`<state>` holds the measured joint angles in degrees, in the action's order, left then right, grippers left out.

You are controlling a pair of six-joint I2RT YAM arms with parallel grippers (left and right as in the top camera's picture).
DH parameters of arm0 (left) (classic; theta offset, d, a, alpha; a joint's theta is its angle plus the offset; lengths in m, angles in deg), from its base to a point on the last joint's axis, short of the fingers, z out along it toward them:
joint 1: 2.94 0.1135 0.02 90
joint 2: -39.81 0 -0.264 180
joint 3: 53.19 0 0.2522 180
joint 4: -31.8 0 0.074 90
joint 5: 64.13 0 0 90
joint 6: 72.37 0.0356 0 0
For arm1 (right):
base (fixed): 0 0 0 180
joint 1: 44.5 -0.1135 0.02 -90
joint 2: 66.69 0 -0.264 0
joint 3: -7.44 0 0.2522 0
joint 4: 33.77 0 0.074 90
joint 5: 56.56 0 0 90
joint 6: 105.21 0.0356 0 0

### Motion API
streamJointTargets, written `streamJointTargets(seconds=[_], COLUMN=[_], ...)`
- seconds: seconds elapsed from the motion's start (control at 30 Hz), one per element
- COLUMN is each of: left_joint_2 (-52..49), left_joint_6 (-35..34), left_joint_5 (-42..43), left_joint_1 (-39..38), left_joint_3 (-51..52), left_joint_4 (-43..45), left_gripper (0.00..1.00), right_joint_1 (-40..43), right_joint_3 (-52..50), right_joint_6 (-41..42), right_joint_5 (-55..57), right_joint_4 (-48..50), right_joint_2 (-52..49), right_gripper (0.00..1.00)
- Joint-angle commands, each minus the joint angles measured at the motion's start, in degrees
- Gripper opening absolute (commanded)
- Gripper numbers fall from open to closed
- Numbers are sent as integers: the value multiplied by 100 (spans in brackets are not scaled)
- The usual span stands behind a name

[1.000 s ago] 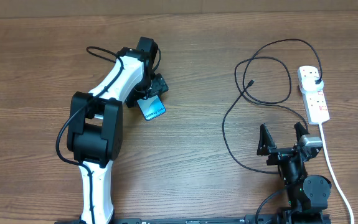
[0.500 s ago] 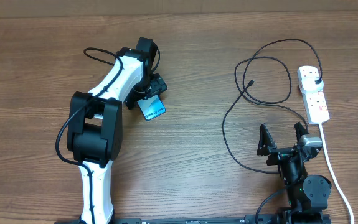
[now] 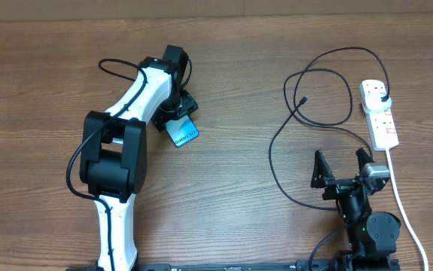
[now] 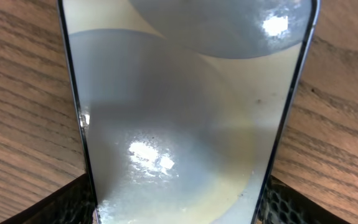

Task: Plug charger to phone and switch on socket
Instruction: 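Close the left gripper on the phone's short edge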

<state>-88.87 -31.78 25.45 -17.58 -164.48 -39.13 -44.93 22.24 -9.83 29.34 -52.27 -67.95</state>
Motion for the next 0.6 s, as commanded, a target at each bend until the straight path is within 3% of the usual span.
streamJointTargets(seconds=[0.0, 0.57], left_joint_2=[-470, -470], left_joint_6=[-96, -26], left_joint_5=[501, 527], left_joint_1=[-2, 9], left_joint_3=[260, -1126], left_joint_4=[39, -1193], left_gripper=[75, 73], right_joint_1=[-26, -26], right_joint_3=[-55, -55], right_joint_6=[11, 11], right_joint_5=[20, 22], right_joint_4=[17, 17], right_joint_2=[11, 11], right_gripper=[100, 100])
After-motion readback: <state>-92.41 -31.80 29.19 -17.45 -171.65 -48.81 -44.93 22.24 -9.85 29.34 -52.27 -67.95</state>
